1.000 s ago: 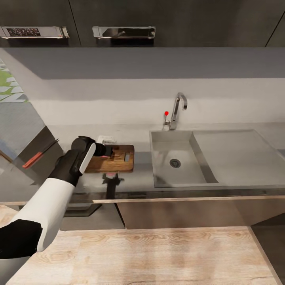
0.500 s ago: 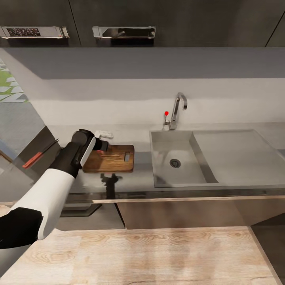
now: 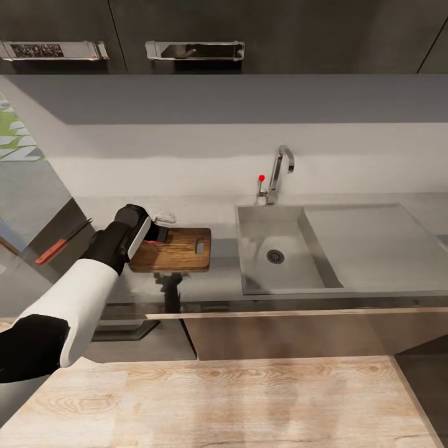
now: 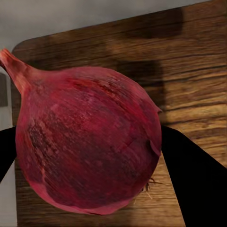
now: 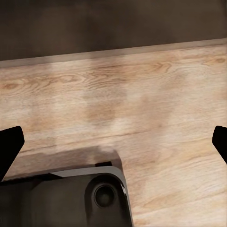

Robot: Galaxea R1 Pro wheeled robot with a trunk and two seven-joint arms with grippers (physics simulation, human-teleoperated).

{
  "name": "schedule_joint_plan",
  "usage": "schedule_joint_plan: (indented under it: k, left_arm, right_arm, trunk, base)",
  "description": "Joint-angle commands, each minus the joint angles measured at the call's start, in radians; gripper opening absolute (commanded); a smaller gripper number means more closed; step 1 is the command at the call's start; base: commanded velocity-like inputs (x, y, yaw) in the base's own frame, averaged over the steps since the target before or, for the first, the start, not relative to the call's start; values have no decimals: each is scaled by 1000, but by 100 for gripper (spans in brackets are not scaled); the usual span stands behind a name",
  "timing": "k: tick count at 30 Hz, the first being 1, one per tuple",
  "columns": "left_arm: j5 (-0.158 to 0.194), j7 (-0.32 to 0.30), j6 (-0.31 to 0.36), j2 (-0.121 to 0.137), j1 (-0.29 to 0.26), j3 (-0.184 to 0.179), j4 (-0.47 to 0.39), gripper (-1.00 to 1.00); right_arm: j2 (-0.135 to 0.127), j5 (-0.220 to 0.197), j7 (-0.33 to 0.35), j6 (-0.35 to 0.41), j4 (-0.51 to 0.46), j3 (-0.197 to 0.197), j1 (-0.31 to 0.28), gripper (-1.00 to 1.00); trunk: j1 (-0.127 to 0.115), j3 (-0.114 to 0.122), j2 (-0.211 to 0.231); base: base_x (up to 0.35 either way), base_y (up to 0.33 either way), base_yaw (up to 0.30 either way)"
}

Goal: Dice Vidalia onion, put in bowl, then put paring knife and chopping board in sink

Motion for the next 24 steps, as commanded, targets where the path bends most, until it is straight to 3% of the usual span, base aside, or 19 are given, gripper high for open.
schedule_joint_plan:
  k: [1, 12, 24]
  left_arm:
    - [3, -1, 4, 1, -1, -5, 0, -100]
    - [3, -1, 3, -29, -1, -6, 25, -100]
    - [3, -1, 3, -32, -1, -6, 27, -100]
  right_arm:
    - [0, 11, -8, -2, 0, -5, 0, 100]
    - [0, 11, -8, -2, 0, -5, 0, 100]
    - [0, 11, -8, -2, 0, -5, 0, 100]
  trunk:
    - [1, -2, -2]
    - [1, -2, -2]
    - [1, -2, -2]
  base:
    - [0, 0, 0]
    - [0, 0, 0]
    - [0, 0, 0]
